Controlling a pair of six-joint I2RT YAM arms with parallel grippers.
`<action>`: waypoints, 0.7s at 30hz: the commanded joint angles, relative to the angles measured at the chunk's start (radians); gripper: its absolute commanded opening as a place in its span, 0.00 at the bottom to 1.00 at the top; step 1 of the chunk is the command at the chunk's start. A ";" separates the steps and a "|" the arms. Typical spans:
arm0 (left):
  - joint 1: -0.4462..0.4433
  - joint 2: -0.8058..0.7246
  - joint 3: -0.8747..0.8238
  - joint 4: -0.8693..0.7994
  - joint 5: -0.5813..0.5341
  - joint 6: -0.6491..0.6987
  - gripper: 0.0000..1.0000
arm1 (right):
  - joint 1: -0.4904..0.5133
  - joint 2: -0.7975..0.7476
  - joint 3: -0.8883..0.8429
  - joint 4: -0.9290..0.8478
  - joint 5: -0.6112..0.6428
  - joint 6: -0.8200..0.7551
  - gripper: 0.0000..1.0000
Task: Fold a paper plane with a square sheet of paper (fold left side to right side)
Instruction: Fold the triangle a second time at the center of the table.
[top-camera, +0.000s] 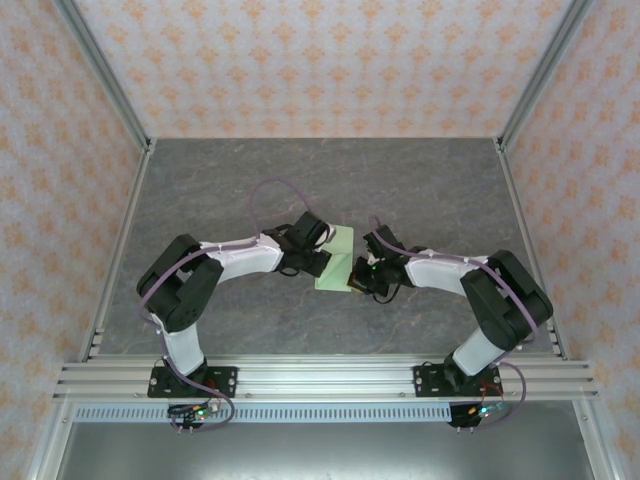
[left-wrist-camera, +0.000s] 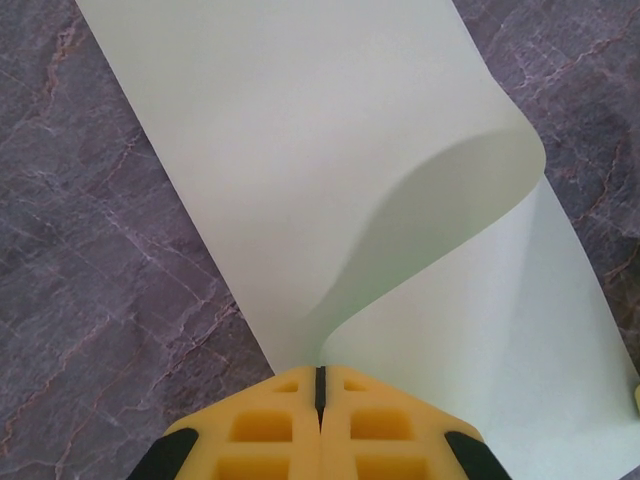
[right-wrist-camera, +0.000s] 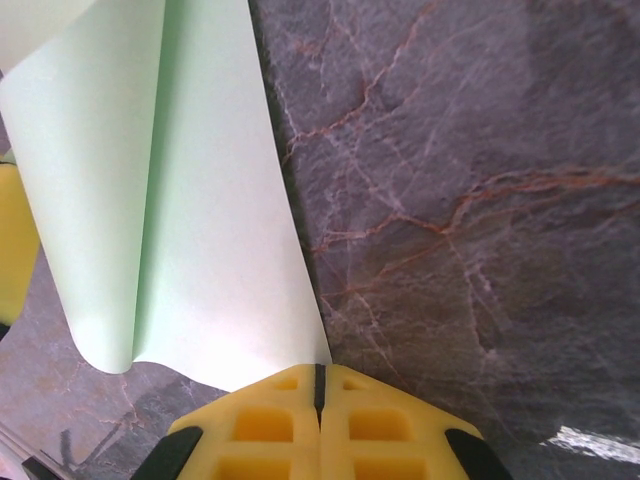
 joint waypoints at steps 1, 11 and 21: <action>0.012 0.012 0.027 -0.006 -0.037 0.017 0.00 | 0.010 0.013 0.009 -0.073 0.027 -0.014 0.04; 0.016 0.025 0.031 -0.004 -0.041 0.015 0.00 | 0.009 0.011 0.009 -0.075 0.025 -0.017 0.04; 0.016 0.038 0.041 0.001 -0.026 0.015 0.00 | 0.010 0.011 0.012 -0.078 0.023 -0.019 0.04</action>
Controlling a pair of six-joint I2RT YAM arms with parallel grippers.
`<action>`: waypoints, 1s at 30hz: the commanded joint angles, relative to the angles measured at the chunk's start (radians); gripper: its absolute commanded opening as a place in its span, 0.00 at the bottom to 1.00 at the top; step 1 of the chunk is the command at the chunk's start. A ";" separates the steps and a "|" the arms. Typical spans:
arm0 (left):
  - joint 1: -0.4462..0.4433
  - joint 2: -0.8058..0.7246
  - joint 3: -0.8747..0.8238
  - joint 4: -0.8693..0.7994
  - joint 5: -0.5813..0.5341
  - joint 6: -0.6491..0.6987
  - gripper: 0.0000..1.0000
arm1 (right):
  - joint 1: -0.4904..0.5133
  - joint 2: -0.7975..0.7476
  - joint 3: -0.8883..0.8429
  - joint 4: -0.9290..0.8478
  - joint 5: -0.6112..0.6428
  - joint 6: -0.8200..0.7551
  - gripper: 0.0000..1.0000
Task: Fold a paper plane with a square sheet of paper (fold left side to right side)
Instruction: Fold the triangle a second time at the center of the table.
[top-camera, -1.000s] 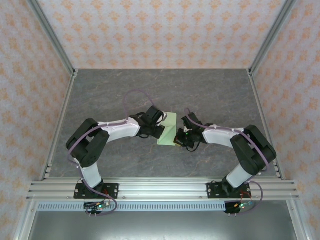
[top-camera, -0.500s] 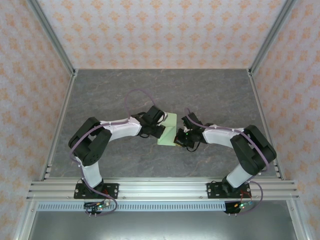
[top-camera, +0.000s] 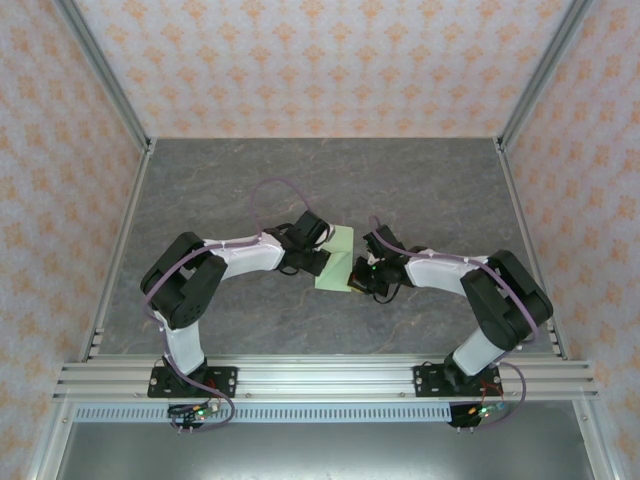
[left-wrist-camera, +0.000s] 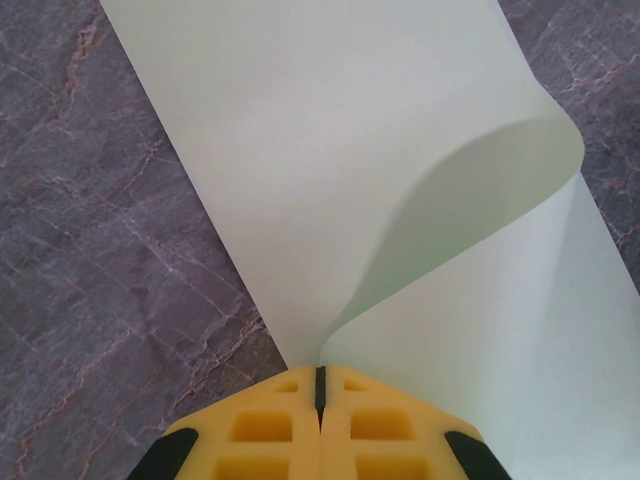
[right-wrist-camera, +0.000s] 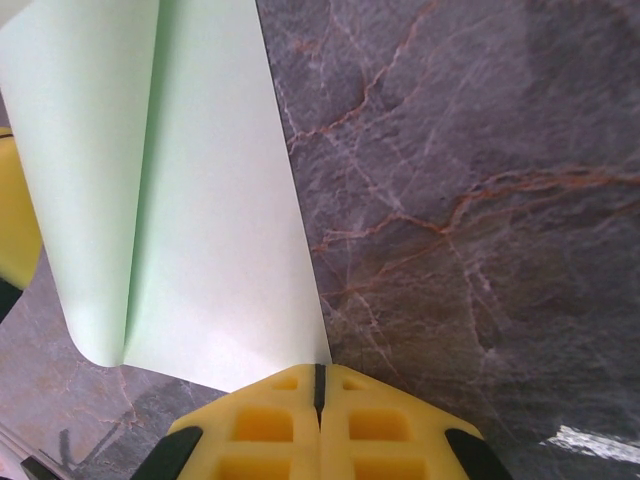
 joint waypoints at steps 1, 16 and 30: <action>0.006 0.011 0.028 0.003 -0.007 0.013 0.00 | 0.010 0.012 0.012 -0.076 0.023 -0.016 0.04; 0.006 -0.010 0.021 0.022 0.021 0.016 0.00 | 0.010 0.017 0.018 -0.076 0.022 -0.017 0.04; 0.006 0.009 0.020 0.008 -0.002 0.024 0.00 | 0.011 0.028 0.030 -0.080 0.017 -0.020 0.04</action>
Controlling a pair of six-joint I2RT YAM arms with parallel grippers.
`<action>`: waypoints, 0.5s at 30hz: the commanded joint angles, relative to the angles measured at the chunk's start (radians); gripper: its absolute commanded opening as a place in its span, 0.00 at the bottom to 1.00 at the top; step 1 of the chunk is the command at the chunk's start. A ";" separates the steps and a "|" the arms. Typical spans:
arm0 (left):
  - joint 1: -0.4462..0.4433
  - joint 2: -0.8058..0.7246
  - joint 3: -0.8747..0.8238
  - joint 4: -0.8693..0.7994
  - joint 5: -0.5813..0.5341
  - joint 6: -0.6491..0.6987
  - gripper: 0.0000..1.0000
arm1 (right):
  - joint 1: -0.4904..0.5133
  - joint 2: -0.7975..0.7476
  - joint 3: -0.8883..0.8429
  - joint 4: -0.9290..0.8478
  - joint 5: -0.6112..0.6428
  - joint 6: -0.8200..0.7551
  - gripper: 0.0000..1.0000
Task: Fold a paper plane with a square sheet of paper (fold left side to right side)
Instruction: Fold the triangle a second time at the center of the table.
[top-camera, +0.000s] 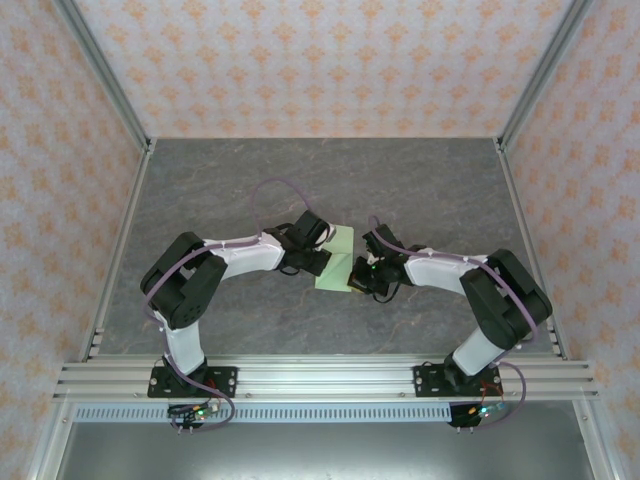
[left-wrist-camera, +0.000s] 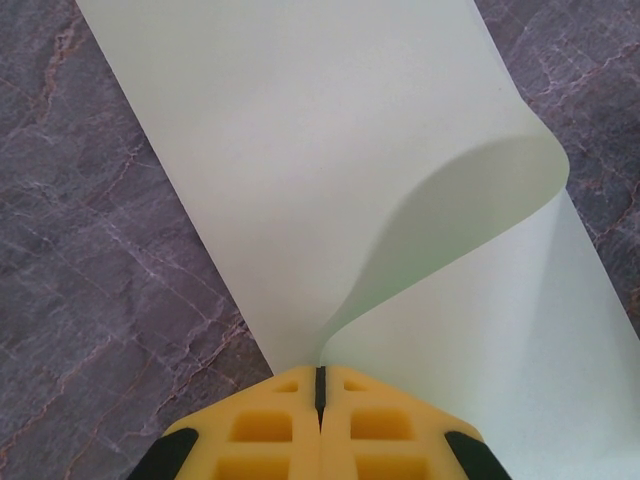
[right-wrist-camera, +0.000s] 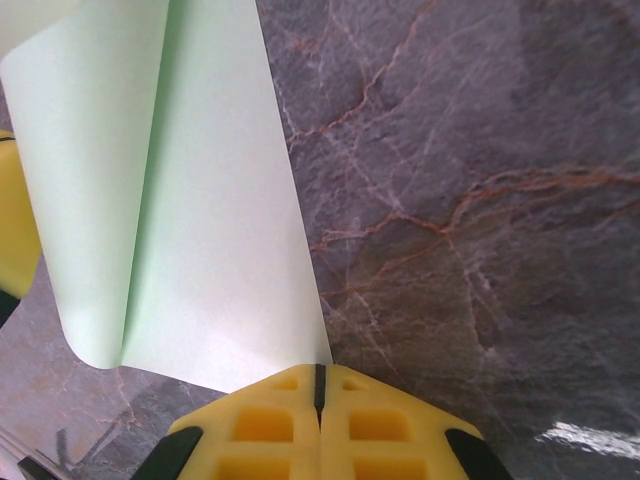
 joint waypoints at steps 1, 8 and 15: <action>0.006 0.011 0.021 0.002 -0.024 0.023 0.00 | 0.010 0.020 0.015 -0.055 0.015 -0.018 0.04; 0.006 0.020 0.010 0.007 -0.024 0.025 0.00 | 0.009 -0.011 0.003 -0.011 0.005 -0.003 0.04; 0.006 0.028 -0.004 0.019 -0.020 0.022 0.00 | -0.002 -0.101 0.026 0.025 0.029 -0.002 0.05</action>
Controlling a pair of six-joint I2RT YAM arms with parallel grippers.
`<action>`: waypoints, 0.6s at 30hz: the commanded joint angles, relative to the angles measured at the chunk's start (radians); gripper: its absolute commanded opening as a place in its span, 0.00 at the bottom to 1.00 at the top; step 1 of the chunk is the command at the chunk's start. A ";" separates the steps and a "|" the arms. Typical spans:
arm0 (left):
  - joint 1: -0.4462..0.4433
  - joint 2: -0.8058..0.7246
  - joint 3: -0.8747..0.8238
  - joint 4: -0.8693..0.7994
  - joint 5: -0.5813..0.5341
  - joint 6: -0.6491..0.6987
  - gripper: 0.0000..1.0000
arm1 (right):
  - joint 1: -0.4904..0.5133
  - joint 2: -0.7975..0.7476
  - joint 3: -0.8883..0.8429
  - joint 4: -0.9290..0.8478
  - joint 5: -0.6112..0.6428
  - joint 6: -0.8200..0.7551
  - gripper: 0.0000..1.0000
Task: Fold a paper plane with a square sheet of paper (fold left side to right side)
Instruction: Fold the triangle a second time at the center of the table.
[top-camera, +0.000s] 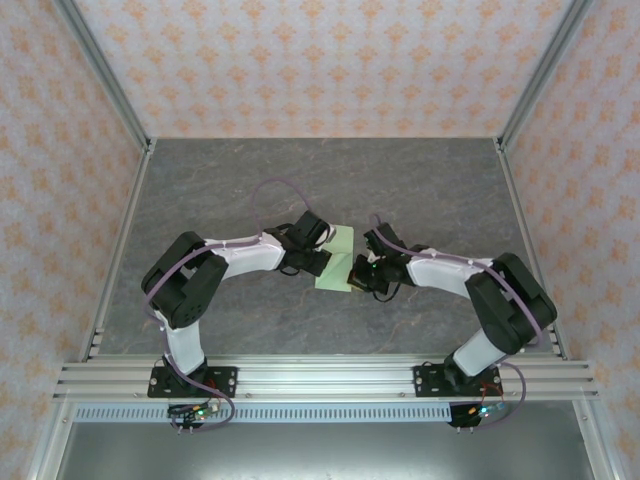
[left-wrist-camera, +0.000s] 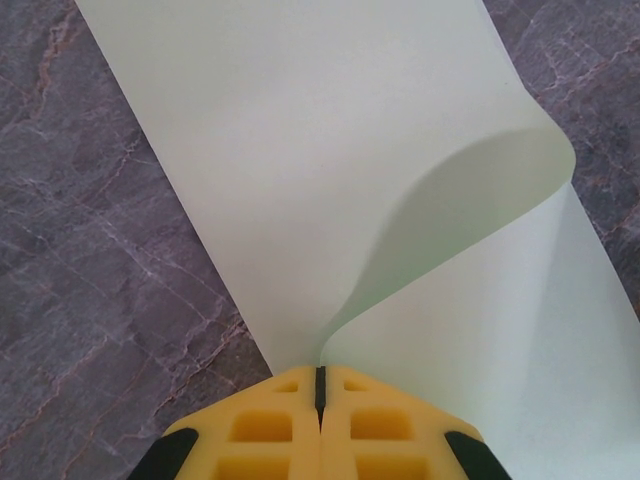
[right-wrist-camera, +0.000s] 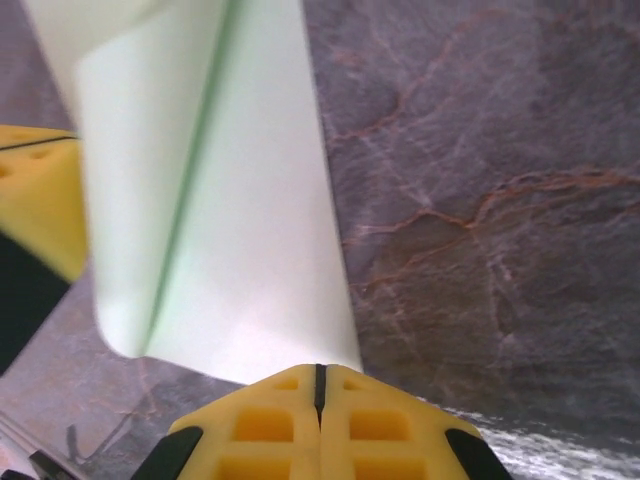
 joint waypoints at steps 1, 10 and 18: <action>0.005 0.021 -0.004 0.017 -0.019 0.023 0.00 | -0.005 -0.062 0.029 0.036 0.025 0.006 0.05; 0.006 0.018 -0.008 0.021 -0.006 0.021 0.00 | -0.034 0.000 -0.036 0.470 0.026 0.251 0.04; 0.006 0.010 -0.012 0.014 -0.008 0.027 0.00 | -0.030 0.118 0.018 0.541 -0.017 0.276 0.04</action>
